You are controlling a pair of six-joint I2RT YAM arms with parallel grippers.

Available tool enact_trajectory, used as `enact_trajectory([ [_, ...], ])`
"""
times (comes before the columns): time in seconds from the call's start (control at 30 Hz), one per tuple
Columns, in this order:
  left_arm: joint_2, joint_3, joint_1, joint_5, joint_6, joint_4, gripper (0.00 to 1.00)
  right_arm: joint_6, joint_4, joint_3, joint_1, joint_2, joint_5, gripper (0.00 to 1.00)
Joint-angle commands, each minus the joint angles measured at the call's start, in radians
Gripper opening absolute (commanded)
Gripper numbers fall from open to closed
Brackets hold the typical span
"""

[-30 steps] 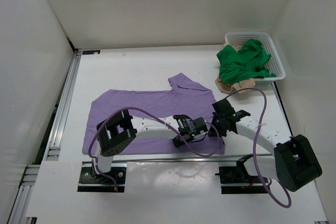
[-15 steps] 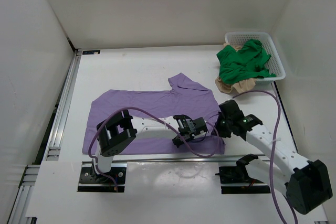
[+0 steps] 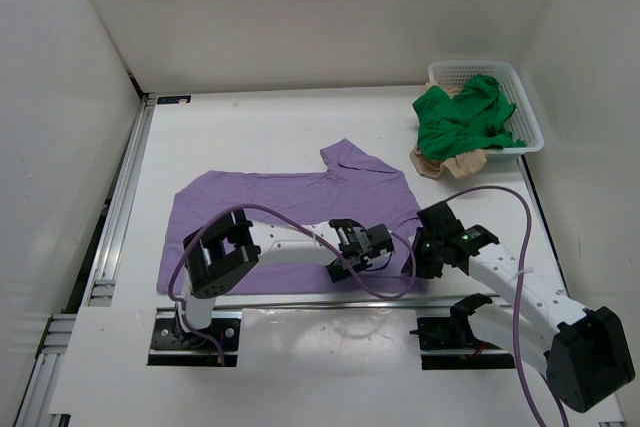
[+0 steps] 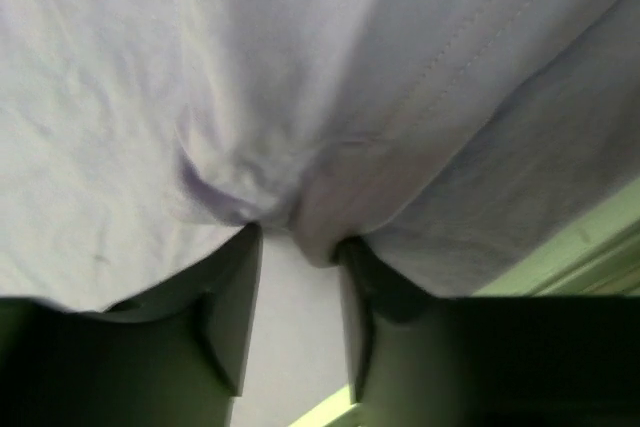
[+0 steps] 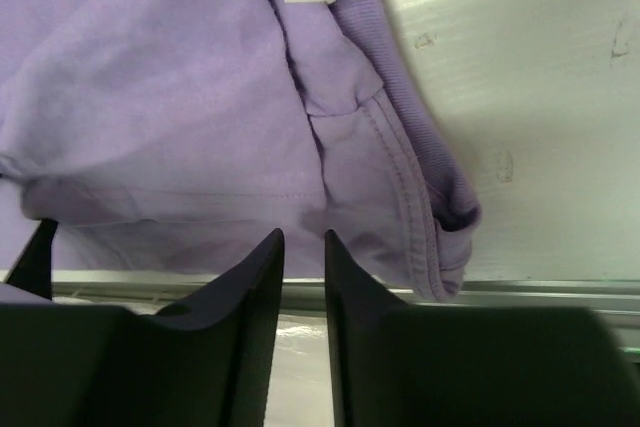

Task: Fold and stack the t-shirts
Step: Fold the flattened tshirt in 1/3 of the way

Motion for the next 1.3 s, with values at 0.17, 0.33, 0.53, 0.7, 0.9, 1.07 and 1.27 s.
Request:
enact_trajectory([
  [0.17, -0.139, -0.006, 0.006, 0.027, -0.006, -0.037, 0.69, -0.021, -0.098, 0.076, 0.004, -0.031, 0.080, 0.37],
  [0.33, -0.352, -0.017, 0.146, 0.149, -0.006, -0.150, 0.77, -0.021, -0.183, 0.106, 0.004, -0.019, 0.103, 0.62],
  [0.53, -0.551, -0.194, 0.786, 0.197, -0.006, -0.204, 0.75, 0.004, -0.238, 0.035, 0.004, -0.016, 0.080, 0.71],
  [0.7, -0.706, -0.386, 1.218, 0.225, -0.006, -0.226, 0.74, 0.045, -0.172, -0.018, 0.004, -0.066, 0.022, 0.71],
  [0.9, -0.780, -0.572, 1.544, 0.185, -0.006, -0.170, 0.82, 0.045, -0.122, -0.029, 0.004, -0.006, -0.001, 0.71],
  [1.07, -0.629, -0.583, 1.694, 0.197, -0.006, -0.152, 0.83, 0.045, -0.089, -0.049, 0.004, 0.023, -0.001, 0.67],
  [1.27, -0.552, -0.584, 1.699, 0.264, -0.006, -0.118, 0.71, 0.045, -0.068, -0.049, 0.004, 0.023, 0.029, 0.42],
])
